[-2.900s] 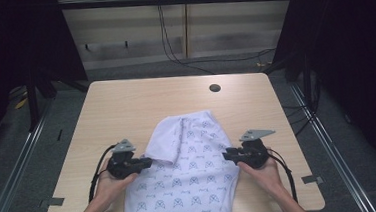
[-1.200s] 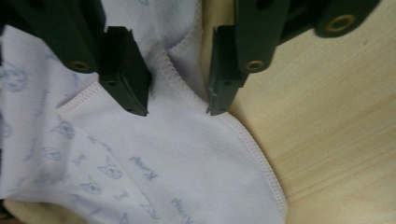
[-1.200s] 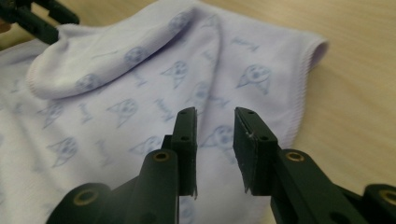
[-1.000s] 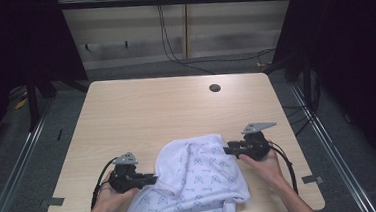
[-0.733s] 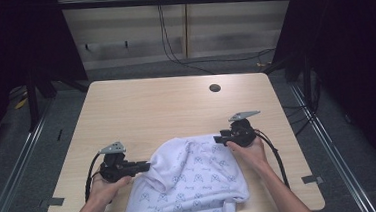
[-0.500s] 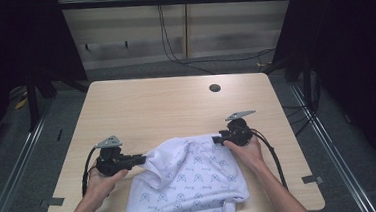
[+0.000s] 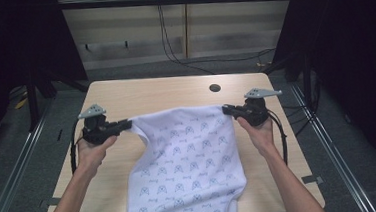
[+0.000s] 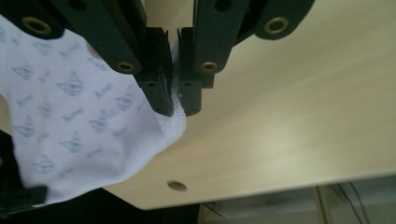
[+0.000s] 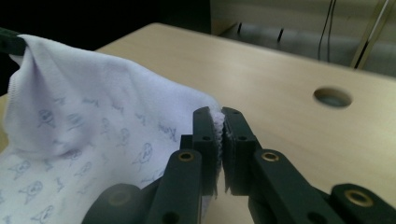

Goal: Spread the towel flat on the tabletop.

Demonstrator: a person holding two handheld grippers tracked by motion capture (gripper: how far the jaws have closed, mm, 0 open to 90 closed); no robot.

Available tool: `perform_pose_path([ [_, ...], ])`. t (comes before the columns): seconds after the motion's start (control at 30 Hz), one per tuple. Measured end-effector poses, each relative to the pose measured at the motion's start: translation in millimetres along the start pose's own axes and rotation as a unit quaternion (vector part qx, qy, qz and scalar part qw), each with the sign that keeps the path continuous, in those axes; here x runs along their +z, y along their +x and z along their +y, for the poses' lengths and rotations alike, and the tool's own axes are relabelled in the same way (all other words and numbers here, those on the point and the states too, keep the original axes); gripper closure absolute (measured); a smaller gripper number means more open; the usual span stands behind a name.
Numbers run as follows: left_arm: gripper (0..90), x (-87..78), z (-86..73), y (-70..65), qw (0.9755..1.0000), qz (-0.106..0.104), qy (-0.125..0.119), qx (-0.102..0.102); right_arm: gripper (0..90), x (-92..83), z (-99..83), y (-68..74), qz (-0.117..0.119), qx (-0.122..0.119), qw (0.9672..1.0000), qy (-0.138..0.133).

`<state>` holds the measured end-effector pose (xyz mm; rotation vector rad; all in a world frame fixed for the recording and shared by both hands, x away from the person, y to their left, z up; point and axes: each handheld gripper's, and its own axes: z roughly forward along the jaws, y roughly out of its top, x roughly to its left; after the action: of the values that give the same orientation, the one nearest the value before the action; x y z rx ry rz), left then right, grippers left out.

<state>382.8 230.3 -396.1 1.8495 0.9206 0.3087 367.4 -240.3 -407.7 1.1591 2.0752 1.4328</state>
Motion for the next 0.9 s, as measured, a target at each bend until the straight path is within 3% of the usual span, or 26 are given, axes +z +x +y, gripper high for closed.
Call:
perform_pose_path([
  [0.07,80.6,4.7,11.4,5.9,0.9995,0.031,0.003,-0.003,82.5,-8.0,8.6,0.5,-0.007,-0.007,0.9997,-0.022],
  [0.1,73.5,6.8,15.0,9.4,0.9989,0.046,0.005,-0.011,79.6,-9.4,9.1,0.3,-0.005,-0.009,0.9997,-0.024],
  [0.17,74.0,7.8,16.4,15.2,0.9987,0.043,-0.007,-0.025,71.0,-11.2,3.8,0.2,-0.007,-0.010,0.9999,-0.009],
  [0.23,72.5,6.9,13.6,15.2,0.9987,0.047,-0.002,-0.019,69.5,-13.9,-5.4,0.7,0.010,-0.012,0.9999,-0.001],
  [0.3,72.5,7.9,5.4,12.2,0.9993,0.030,0.011,-0.018,71.3,-16.8,-16.7,0.5,0.029,-0.008,0.9995,0.007],
  [0.37,72.8,16.2,-9.5,0.7,0.9992,-0.004,0.038,-0.012,69.7,-17.9,-31.6,0.7,0.025,-0.006,0.9992,0.032],
  [0.4,73.0,16.2,-9.5,0.7,0.9992,-0.004,0.038,-0.012,69.7,-17.9,-31.6,0.7,0.025,-0.006,0.9992,0.032],
  [0.43,73.0,19.8,-16.3,-5.2,0.9984,-0.014,0.055,0.003,68.3,-17.6,-36.5,0.5,0.027,-0.001,0.9988,0.039],
  [0.47,73.4,27.6,-34.0,-19.4,0.9962,-0.038,0.077,0.014,67.4,-17.5,-46.2,2.5,0.025,0.000,0.9978,0.061],
  [0.5,73.5,27.6,-34.0,-19.4,0.9962,-0.038,0.077,0.014,67.4,-17.5,-46.2,2.5,0.025,0.000,0.9978,0.061],
  [0.53,73.5,31.8,-44.0,-25.3,0.9945,-0.045,0.093,0.019,67.1,-17.4,-51.0,3.5,0.029,0.001,0.9970,0.072],
  [0.57,73.6,39.6,-65.6,-34.0,0.9909,-0.055,0.122,0.017,66.6,-17.5,-60.8,5.9,0.034,0.004,0.9955,0.088],
  [0.6,73.5,39.6,-65.6,-34.0,0.9909,-0.055,0.122,0.017,66.3,-17.4,-66.2,6.9,0.041,0.007,0.9941,0.100],
  [0.67,73.8,43.1,-87.6,-39.9,0.9865,-0.056,0.152,0.026,66.0,-18.1,-71.1,9.4,0.037,0.004,0.9930,0.112],
  [0.7,76.0,43.1,-102.4,-42.4,0.9832,-0.062,0.169,0.030,64.7,-22.4,-80.1,13.7,0.045,0.010,0.9904,0.131],
  [0.73,76.2,43.1,-102.4,-42.4,0.9832,-0.062,0.169,0.030,64.7,-22.4,-80.1,13.7,0.045,0.010,0.9904,0.131],
  [0.77,76.7,39.2,-108.5,-42.7,0.9850,-0.063,0.158,0.032,62.4,-30.8,-90.2,18.5,0.057,0.017,0.9889,0.136],
  [0.8,76.7,37.1,-108.8,-42.0,0.9840,-0.069,0.163,0.023,62.4,-30.8,-90.2,18.5,0.057,0.017,0.9889,0.136],
  [0.9,79.7,30.5,-111.8,-42.2,0.9852,-0.050,0.161,0.032,59.3,-39.8,-101.9,25.8,0.050,0.020,0.9869,0.152],
])
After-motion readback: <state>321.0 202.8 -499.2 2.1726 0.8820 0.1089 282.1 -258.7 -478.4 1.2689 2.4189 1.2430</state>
